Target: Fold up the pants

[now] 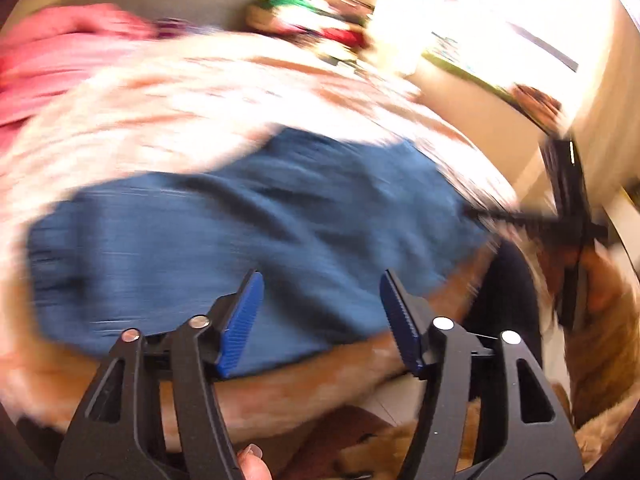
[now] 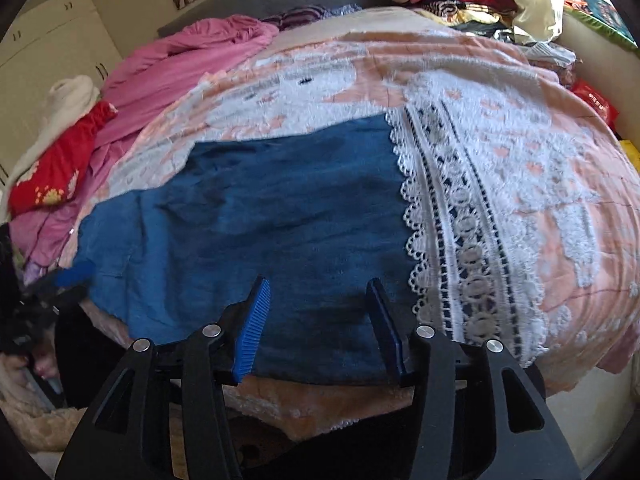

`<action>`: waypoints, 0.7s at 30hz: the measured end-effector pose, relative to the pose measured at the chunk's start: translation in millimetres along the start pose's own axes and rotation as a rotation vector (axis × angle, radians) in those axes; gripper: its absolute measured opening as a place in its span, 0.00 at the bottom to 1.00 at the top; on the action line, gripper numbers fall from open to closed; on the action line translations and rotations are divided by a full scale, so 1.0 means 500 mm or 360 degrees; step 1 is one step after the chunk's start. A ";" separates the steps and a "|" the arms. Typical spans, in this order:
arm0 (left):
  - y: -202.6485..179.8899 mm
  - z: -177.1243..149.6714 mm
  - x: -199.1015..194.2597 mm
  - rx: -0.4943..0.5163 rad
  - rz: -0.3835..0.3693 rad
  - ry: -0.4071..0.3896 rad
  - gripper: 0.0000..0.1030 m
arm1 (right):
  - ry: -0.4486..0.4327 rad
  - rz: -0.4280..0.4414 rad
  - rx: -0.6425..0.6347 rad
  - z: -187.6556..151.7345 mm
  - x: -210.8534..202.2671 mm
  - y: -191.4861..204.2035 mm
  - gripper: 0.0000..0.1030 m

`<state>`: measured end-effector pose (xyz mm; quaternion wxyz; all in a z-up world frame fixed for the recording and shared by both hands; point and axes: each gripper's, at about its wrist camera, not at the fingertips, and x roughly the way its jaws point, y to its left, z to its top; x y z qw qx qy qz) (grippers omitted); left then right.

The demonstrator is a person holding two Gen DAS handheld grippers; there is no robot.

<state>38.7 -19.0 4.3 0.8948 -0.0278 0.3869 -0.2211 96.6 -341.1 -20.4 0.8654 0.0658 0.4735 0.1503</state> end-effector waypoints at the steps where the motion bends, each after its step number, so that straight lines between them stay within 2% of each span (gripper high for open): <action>1: 0.034 0.007 -0.026 -0.0072 0.0119 -0.0051 0.59 | 0.0032 -0.0030 0.0014 -0.003 0.018 -0.003 0.48; 3: 0.085 0.015 -0.063 -0.0154 0.0373 -0.0097 0.72 | 0.0005 -0.0032 0.0032 -0.008 0.023 -0.007 0.48; 5: 0.119 0.018 -0.081 -0.0187 0.0518 -0.0101 0.73 | -0.0018 -0.0017 0.0047 -0.012 0.016 -0.008 0.50; 7: 0.149 0.018 -0.089 -0.0241 0.0550 -0.0113 0.74 | -0.0024 -0.0001 0.0075 -0.015 0.012 -0.009 0.51; 11: 0.192 0.012 -0.056 -0.0354 0.0684 -0.0014 0.77 | -0.0031 0.0008 0.0104 -0.018 0.003 -0.016 0.51; 12: 0.197 0.010 -0.043 -0.0365 0.0702 0.0015 0.77 | -0.0035 0.0011 0.0119 -0.019 0.002 -0.017 0.51; 13: 0.201 0.009 -0.031 -0.0379 0.0671 0.0026 0.76 | -0.0037 0.0013 0.0125 -0.020 0.001 -0.018 0.51; 15: 0.216 -0.001 -0.010 -0.0454 0.0545 0.0064 0.47 | -0.0039 0.0009 0.0128 -0.020 0.001 -0.016 0.51; 16: 0.216 -0.002 -0.001 -0.0477 0.0528 0.0078 0.38 | -0.0037 0.0005 0.0126 -0.021 0.001 -0.015 0.51; 18: 0.215 0.001 0.003 -0.0457 0.0553 0.0074 0.34 | -0.0029 -0.0002 0.0122 -0.021 -0.001 -0.013 0.51; 21: 0.224 0.011 -0.035 -0.0452 0.0586 0.0000 0.33 | -0.0021 -0.0004 0.0120 -0.024 -0.006 -0.012 0.52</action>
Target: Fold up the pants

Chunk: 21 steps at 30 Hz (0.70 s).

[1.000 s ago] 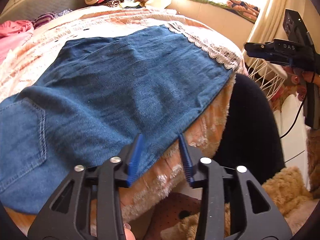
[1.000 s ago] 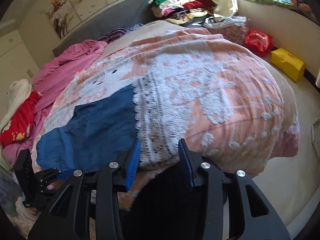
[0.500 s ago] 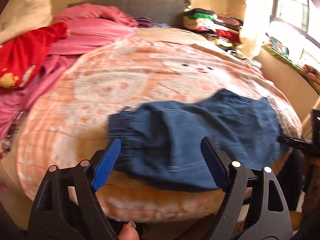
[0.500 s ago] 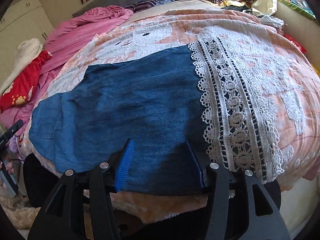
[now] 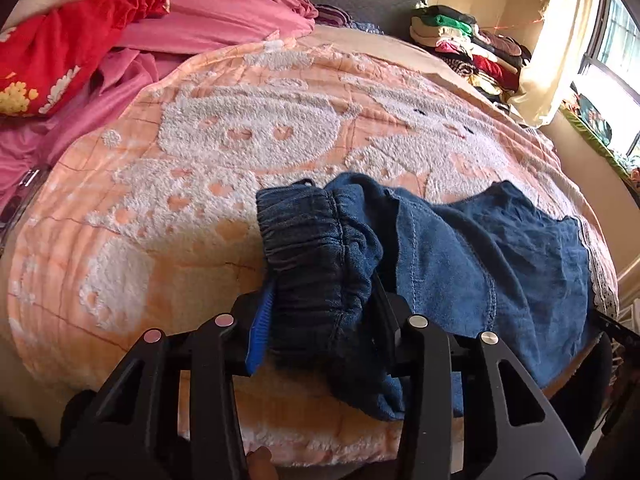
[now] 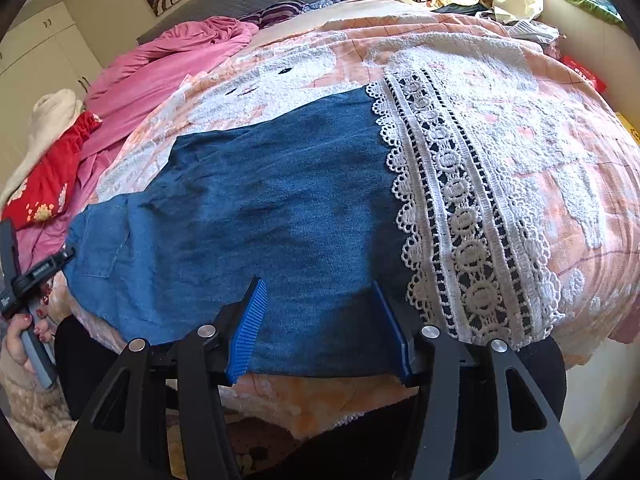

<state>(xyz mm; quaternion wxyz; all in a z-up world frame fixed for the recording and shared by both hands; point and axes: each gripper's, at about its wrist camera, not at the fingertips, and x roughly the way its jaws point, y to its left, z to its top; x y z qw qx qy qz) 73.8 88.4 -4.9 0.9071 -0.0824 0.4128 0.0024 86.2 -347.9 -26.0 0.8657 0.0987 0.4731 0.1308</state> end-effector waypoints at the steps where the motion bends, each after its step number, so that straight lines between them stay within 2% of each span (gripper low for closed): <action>1: 0.005 0.003 -0.004 0.0013 0.0035 -0.0013 0.33 | 0.0001 0.0008 0.0004 -0.002 0.000 0.000 0.53; 4: 0.024 -0.003 0.014 -0.0016 0.0043 0.0018 0.34 | -0.0002 0.0019 0.0000 -0.004 0.004 0.002 0.56; 7: 0.021 -0.019 0.043 -0.0009 0.0090 0.0036 0.42 | -0.0001 0.0017 -0.0015 -0.005 0.008 0.006 0.59; 9: 0.030 -0.019 0.040 -0.0057 0.0070 0.0029 0.50 | 0.0005 0.0022 -0.0025 -0.004 0.007 0.007 0.59; 12: 0.048 -0.011 0.006 -0.0110 0.0043 0.0004 0.59 | 0.0013 0.0046 -0.0020 -0.003 0.005 0.004 0.59; 17: 0.042 0.009 -0.072 -0.0072 0.0081 -0.0112 0.59 | -0.0069 0.0014 -0.0064 0.003 -0.024 0.008 0.59; 21: 0.011 0.042 -0.111 -0.0049 0.0000 -0.0200 0.60 | -0.0164 0.0013 -0.0058 0.017 -0.053 -0.001 0.63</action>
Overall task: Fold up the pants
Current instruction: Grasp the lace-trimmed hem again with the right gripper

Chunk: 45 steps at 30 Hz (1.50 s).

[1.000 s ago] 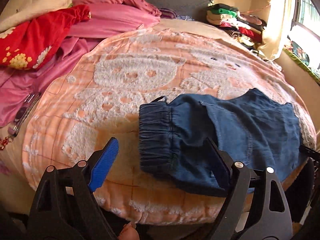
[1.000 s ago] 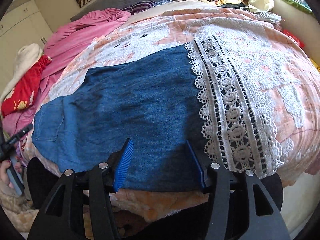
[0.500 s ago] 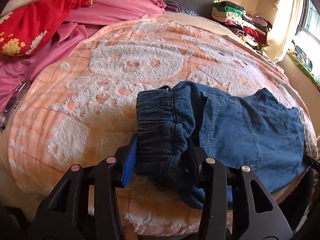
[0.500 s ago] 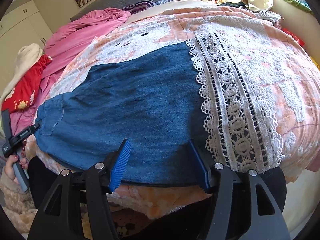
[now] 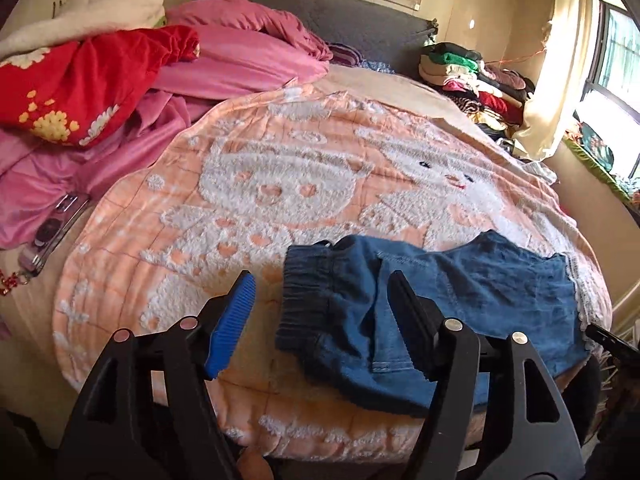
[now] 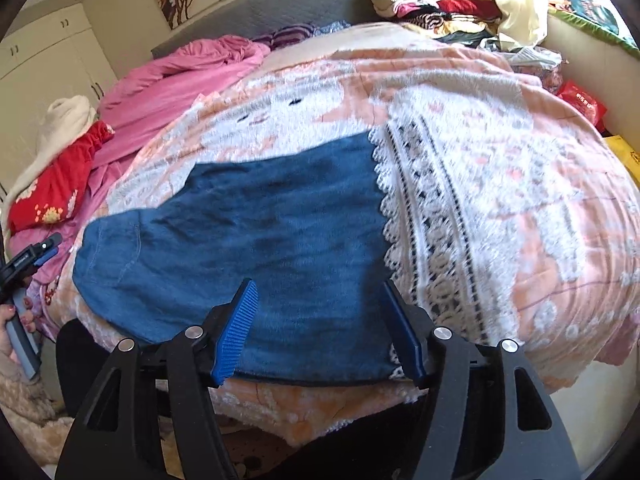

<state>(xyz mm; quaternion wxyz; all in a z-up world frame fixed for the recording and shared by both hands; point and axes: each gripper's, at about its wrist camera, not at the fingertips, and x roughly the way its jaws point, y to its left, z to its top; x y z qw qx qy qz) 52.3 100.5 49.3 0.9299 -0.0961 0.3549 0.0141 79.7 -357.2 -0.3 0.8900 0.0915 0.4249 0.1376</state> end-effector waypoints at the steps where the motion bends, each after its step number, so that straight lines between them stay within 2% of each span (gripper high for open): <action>1: -0.017 0.010 -0.001 0.0024 -0.0041 -0.0013 0.61 | -0.0015 -0.0003 0.0004 0.004 -0.005 -0.004 0.63; 7: -0.131 0.052 0.052 0.0174 -0.0229 0.0004 0.62 | -0.0062 -0.0045 0.0009 0.046 -0.007 -0.036 0.63; 9: -0.175 0.059 0.080 0.0233 -0.0283 0.0039 0.62 | -0.0079 -0.0050 0.0013 0.061 -0.005 -0.049 0.63; 11: -0.218 0.060 0.106 0.0307 -0.0358 0.0078 0.62 | -0.0092 -0.0064 0.0013 0.078 0.001 -0.066 0.68; 14: -0.277 0.059 0.147 0.0417 -0.0447 0.0138 0.62 | -0.0072 -0.0094 0.0025 0.102 0.015 -0.090 0.68; 19: -0.352 0.058 0.227 0.0578 -0.0491 0.0252 0.62 | -0.0067 -0.0101 0.0046 0.138 0.035 -0.113 0.68; 27: -0.384 0.070 0.348 0.0653 -0.0580 0.0420 0.62 | 0.0012 -0.0024 0.0065 0.191 0.108 -0.143 0.68; 31: -0.382 0.067 0.399 0.0584 -0.0623 0.0546 0.62 | 0.0049 0.0037 0.0142 0.208 0.138 -0.170 0.68; 34: -0.383 0.059 0.417 0.0565 -0.0645 0.0573 0.62 | 0.0111 0.0035 0.0174 0.214 0.163 -0.188 0.68; 35: -0.384 0.058 0.418 0.0564 -0.0655 0.0574 0.61 | 0.0133 0.0028 0.0166 0.214 0.172 -0.191 0.68; 37: -0.386 0.056 0.423 0.0536 -0.0679 0.0591 0.40 | 0.0139 0.0035 0.0171 0.211 0.181 -0.193 0.69; 39: -0.389 0.056 0.421 0.0530 -0.0683 0.0592 0.10 | 0.0130 0.0027 0.0132 0.207 0.182 -0.187 0.66; 41: -0.390 0.061 0.409 0.0516 -0.0694 0.0566 0.08 | 0.0120 0.0039 0.0084 0.202 0.180 -0.177 0.49; 45: -0.385 0.081 0.376 0.0509 -0.0679 0.0409 0.06 | 0.0063 -0.0003 0.0037 0.192 0.165 -0.167 0.36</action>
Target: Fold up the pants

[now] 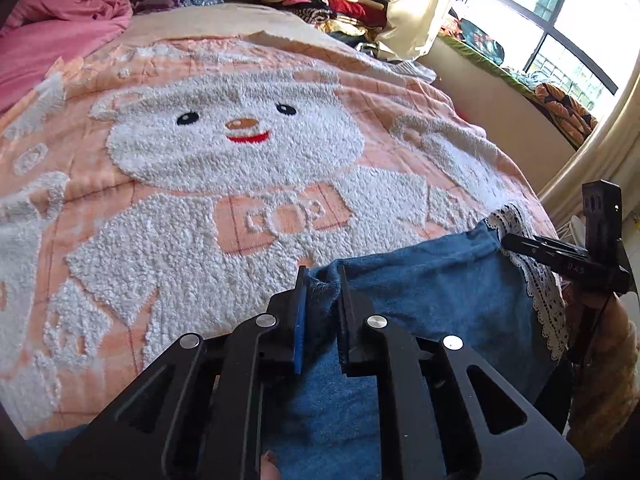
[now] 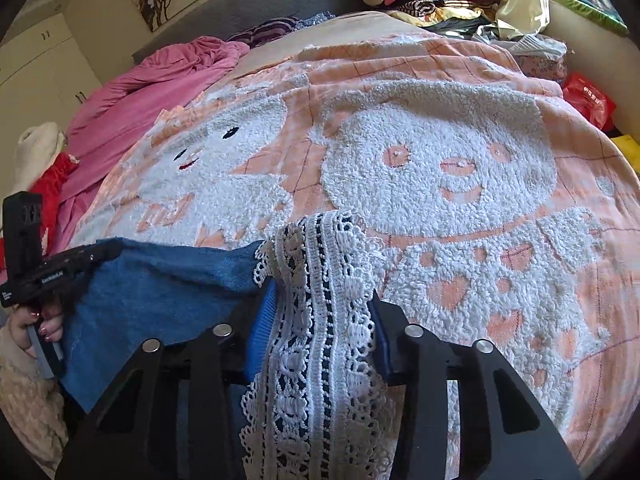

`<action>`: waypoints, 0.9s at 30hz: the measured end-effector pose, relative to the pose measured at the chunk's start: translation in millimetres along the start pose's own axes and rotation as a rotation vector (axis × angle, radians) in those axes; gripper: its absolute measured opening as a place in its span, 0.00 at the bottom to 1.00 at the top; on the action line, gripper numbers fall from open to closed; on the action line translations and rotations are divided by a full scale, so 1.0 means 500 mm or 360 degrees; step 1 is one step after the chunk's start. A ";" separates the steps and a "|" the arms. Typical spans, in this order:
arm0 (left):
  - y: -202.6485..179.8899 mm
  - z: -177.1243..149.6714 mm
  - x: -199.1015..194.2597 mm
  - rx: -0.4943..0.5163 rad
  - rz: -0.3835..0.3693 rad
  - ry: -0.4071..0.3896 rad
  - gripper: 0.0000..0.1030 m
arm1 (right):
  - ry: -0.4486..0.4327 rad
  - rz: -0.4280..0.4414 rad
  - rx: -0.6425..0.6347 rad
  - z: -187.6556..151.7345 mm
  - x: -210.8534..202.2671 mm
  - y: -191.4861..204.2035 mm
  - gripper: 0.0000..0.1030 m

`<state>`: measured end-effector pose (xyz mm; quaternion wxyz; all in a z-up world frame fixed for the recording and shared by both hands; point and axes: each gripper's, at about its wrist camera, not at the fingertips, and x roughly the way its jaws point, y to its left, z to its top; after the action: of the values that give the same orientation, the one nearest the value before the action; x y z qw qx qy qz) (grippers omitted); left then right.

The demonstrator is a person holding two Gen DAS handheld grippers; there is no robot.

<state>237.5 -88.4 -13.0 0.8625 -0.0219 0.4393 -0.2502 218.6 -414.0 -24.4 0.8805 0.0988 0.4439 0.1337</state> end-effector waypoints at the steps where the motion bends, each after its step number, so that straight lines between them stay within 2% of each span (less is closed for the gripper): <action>1: 0.001 0.002 0.001 0.0006 0.0027 -0.0013 0.06 | -0.0017 -0.0010 0.0003 -0.001 -0.004 -0.001 0.31; 4: 0.005 -0.002 0.025 0.0016 0.0061 0.0009 0.06 | -0.0043 -0.0004 0.0029 -0.003 -0.012 -0.013 0.29; 8: 0.013 -0.017 0.065 -0.0011 0.0110 0.0053 0.09 | 0.0023 -0.0049 0.0044 -0.005 0.011 -0.020 0.30; 11: 0.013 -0.020 0.065 -0.0007 0.0126 0.0039 0.10 | 0.0037 -0.0107 -0.0007 -0.004 0.017 -0.011 0.32; 16: 0.011 -0.022 0.060 -0.0013 0.0133 0.0030 0.12 | 0.0065 -0.0126 0.0011 -0.003 0.024 -0.016 0.35; 19: 0.007 -0.023 0.049 -0.0030 0.0171 0.0021 0.23 | 0.0064 -0.0171 -0.0019 -0.003 0.025 -0.007 0.37; 21: 0.004 -0.024 0.039 -0.0039 0.0187 0.0011 0.35 | 0.0062 -0.0188 -0.0023 -0.003 0.026 -0.006 0.38; 26: -0.008 -0.032 0.004 -0.0037 0.0183 -0.0008 0.43 | 0.0056 -0.0315 -0.0060 -0.003 0.015 0.008 0.55; 27: -0.010 -0.032 -0.001 -0.0033 0.0184 -0.0009 0.45 | 0.0052 -0.0340 -0.0062 -0.004 0.011 0.010 0.56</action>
<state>222.9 -89.4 -21.2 0.8766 -0.0061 0.4398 -0.1954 219.2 -407.4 -28.3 0.8842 0.0316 0.4635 0.0494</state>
